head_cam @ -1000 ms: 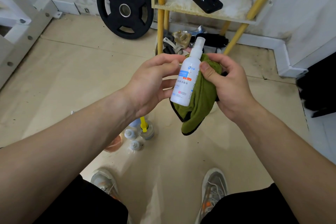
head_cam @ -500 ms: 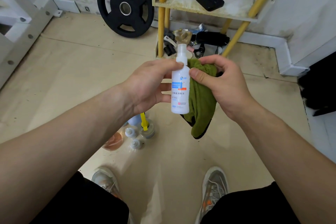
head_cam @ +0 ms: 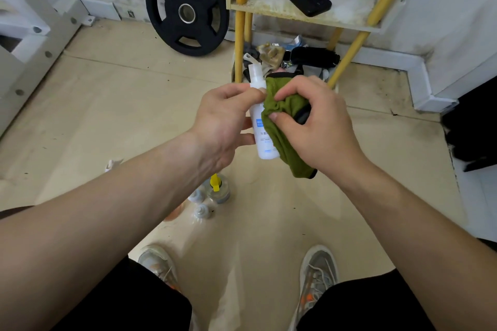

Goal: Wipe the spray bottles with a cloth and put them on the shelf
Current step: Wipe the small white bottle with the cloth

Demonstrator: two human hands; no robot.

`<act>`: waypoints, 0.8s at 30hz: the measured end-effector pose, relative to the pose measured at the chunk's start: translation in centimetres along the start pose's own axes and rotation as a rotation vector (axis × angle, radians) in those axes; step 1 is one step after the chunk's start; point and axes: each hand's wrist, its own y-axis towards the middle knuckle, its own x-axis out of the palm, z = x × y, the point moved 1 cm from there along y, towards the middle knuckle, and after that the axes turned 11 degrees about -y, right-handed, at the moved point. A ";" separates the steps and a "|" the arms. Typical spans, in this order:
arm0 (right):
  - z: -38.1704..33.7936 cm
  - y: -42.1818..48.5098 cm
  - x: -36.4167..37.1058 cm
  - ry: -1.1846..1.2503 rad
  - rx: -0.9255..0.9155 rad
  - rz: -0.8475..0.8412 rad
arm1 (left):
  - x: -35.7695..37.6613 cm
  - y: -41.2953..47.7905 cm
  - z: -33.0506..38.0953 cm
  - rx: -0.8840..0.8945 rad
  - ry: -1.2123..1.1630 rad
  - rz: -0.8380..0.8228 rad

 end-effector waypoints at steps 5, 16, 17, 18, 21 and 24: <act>-0.7 -1.4 1.1 -0.100 -0.030 -0.043 | -0.5 0.1 1.9 0.092 0.006 0.051; -0.4 -3.8 0.7 0.030 0.272 -0.121 | -2.0 -2.2 3.8 0.125 0.098 0.095; -0.5 -4.0 0.6 0.054 0.289 -0.118 | -2.4 -2.7 3.8 0.116 0.116 0.096; -0.6 -4.2 0.4 0.084 0.307 -0.117 | -2.8 -3.3 3.8 0.104 0.139 0.095; -1.1 -4.9 0.4 0.256 0.379 -0.144 | -4.0 -5.1 3.5 0.072 0.240 0.111; -1.8 -5.7 0.4 0.455 0.450 -0.224 | -4.9 -7.1 3.4 0.007 0.319 0.128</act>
